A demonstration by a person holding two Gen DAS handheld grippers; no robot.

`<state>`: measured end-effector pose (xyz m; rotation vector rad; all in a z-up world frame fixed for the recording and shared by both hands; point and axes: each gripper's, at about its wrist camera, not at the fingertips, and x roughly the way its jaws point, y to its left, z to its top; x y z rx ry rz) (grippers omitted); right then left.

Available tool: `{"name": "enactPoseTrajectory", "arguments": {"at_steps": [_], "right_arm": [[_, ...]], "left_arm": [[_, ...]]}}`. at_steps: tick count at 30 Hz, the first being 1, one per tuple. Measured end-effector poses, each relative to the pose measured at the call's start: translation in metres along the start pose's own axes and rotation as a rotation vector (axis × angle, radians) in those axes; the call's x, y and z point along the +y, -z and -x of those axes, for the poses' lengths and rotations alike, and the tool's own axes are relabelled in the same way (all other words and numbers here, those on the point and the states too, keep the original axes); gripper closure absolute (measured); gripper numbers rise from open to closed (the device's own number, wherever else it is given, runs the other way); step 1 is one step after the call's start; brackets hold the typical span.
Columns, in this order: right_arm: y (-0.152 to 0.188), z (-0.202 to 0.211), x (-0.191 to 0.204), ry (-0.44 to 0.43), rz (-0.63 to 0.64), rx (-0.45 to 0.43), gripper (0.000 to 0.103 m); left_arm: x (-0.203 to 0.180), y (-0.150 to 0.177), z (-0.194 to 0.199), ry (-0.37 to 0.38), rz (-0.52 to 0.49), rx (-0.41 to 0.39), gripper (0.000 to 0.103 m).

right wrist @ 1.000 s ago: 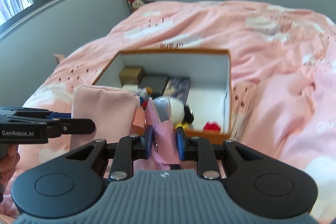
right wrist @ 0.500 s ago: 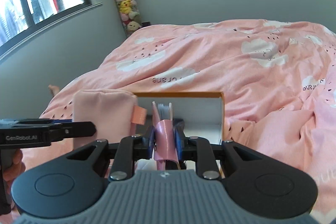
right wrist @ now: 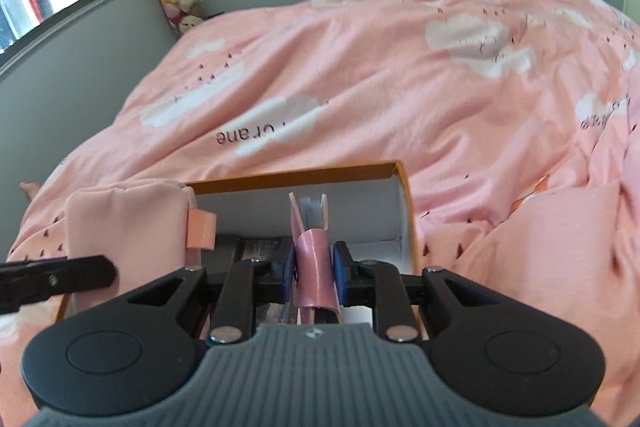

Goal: Organize objects
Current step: 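Carry the pouch and wallet over the orange box with both grippers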

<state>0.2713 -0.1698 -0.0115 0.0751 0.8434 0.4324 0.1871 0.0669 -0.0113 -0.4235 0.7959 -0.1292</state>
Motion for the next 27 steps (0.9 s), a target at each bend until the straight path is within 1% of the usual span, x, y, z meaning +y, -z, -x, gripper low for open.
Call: {"name": "enactPoseTrajectory", "arguments": {"at_steps": [4,8,12,14,16,19,22,26,27], "right_arm": [[-0.002,-0.025,0.004,0.028,-0.035,0.035,0.082],[-0.002,-0.042,0.005,0.043,-0.056,0.059,0.082],[0.000,-0.054,-0.001,0.017,-0.110,0.096,0.082],[-0.001,-0.059,-0.001,0.011,-0.113,0.112,0.082],[-0.001,-0.061,0.001,0.015,-0.088,0.120,0.081],[-0.002,-0.063,0.008,0.039,-0.006,0.129,0.080],[-0.003,-0.061,0.013,0.079,0.077,0.115,0.080],[-0.004,-0.053,0.017,0.109,0.169,0.093,0.080],[-0.004,-0.050,0.018,0.115,0.200,0.085,0.078]], "left_arm": [[0.007,-0.004,-0.011,0.000,0.006,0.022,0.067],[0.011,-0.007,-0.021,0.008,0.010,0.040,0.067],[0.014,-0.007,-0.028,0.019,0.019,0.055,0.067],[0.016,-0.006,-0.030,0.022,0.022,0.060,0.067],[0.017,-0.006,-0.032,0.021,0.025,0.065,0.067],[0.018,-0.006,-0.035,0.022,0.029,0.073,0.067],[0.018,-0.005,-0.036,0.030,0.032,0.081,0.067],[0.017,-0.004,-0.036,0.031,0.030,0.084,0.067],[0.017,-0.004,-0.036,0.031,0.031,0.085,0.067]]}}
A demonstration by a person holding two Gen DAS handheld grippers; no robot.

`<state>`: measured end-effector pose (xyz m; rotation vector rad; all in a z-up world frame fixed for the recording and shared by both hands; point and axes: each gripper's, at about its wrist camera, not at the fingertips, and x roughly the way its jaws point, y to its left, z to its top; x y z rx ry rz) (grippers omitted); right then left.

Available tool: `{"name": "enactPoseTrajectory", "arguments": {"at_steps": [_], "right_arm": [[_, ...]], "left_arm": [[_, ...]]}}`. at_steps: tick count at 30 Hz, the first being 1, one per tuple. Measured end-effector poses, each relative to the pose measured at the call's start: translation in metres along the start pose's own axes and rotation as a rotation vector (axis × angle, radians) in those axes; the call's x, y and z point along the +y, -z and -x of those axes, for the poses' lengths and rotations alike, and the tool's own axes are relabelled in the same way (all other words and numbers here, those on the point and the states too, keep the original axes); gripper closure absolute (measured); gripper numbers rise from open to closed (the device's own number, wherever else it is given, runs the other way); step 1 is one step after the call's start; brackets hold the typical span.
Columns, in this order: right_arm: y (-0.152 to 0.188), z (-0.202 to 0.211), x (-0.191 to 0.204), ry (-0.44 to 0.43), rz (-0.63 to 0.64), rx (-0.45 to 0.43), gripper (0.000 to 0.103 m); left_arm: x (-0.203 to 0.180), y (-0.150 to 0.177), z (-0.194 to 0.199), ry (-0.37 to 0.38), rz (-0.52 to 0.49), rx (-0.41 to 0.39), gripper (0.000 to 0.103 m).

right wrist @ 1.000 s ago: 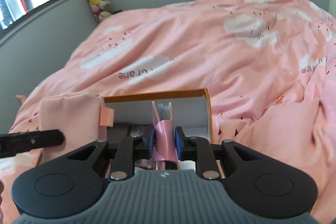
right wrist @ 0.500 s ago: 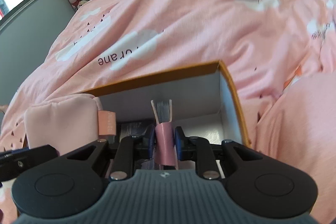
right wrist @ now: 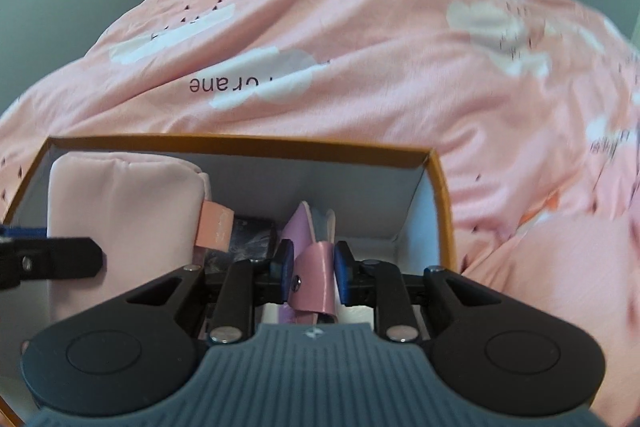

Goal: Organize objects
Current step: 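Carry the pouch and wallet over the orange box with both grippers, then open the right gripper to drop the wallet into the box while the left lowers the pouch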

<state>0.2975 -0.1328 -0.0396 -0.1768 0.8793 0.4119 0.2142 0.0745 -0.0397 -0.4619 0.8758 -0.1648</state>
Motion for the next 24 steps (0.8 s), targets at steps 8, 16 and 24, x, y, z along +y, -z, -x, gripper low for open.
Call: {"name": "enactPoseTrajectory", "arguments": {"at_steps": [8,16,24], "right_arm": [[0.006,0.013,-0.007,-0.042,0.234,0.044,0.072],[0.034,0.010,0.011,-0.067,0.658,0.187,0.094],[0.032,0.003,0.026,-0.122,0.719,0.324,0.102]], "left_arm": [[-0.003,0.000,-0.001,0.011,-0.004,0.013,0.067],[-0.006,-0.004,-0.003,0.019,0.012,0.008,0.067],[0.001,-0.005,0.000,0.010,0.046,0.007,0.067]]}}
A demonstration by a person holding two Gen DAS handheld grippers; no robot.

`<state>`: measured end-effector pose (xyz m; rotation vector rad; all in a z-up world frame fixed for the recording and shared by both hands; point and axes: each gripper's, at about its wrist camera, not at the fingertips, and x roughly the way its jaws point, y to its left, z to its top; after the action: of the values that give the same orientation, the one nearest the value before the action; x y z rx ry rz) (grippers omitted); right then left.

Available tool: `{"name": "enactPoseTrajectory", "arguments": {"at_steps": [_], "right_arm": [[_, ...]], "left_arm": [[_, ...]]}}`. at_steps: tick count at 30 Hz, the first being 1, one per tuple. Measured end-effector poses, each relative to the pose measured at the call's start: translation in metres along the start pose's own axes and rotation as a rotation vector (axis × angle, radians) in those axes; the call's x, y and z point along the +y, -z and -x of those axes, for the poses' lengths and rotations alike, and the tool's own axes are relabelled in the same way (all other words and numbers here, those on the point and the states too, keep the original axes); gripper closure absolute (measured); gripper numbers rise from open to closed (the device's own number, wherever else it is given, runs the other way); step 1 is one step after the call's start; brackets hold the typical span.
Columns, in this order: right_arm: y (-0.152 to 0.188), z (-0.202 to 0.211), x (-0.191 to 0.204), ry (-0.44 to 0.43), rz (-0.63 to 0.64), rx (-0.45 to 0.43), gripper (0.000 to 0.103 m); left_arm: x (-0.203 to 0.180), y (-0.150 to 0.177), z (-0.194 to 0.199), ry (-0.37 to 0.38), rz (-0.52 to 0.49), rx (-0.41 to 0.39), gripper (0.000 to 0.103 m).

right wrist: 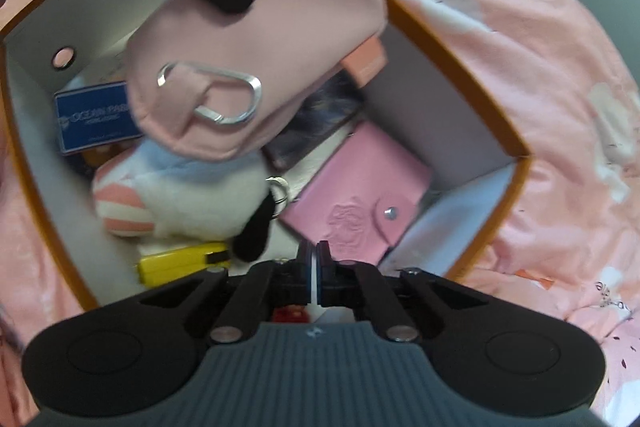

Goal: Organize objects
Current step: 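Open the right gripper to drop the wallet into the box while the left lowers the pouch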

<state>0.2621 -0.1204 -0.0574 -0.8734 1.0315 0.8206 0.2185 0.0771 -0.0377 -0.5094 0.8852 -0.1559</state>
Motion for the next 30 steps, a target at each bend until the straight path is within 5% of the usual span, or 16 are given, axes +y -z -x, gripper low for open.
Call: {"name": "enactPoseTrajectory", "arguments": {"at_steps": [6,14,18,26,30], "right_arm": [[-0.005,-0.030,0.001,0.008,0.024,0.080,0.102],[-0.007,-0.036,-0.008,0.011,-0.055,-0.034,0.102],[-0.006,-0.034,-0.018,-0.053,-0.106,-0.009,0.102],[-0.004,-0.048,-0.001,-0.051,0.016,0.107,0.102],[-0.005,-0.053,-0.001,-0.046,0.007,0.052,0.102]], "left_arm": [[0.004,-0.002,0.000,0.022,0.031,0.003,0.067],[0.006,-0.003,-0.003,0.023,0.053,0.014,0.067],[0.005,-0.003,-0.003,0.022,0.046,0.018,0.067],[0.002,-0.002,-0.008,0.031,0.052,0.031,0.067],[0.002,-0.001,-0.009,0.018,0.049,0.037,0.067]]}}
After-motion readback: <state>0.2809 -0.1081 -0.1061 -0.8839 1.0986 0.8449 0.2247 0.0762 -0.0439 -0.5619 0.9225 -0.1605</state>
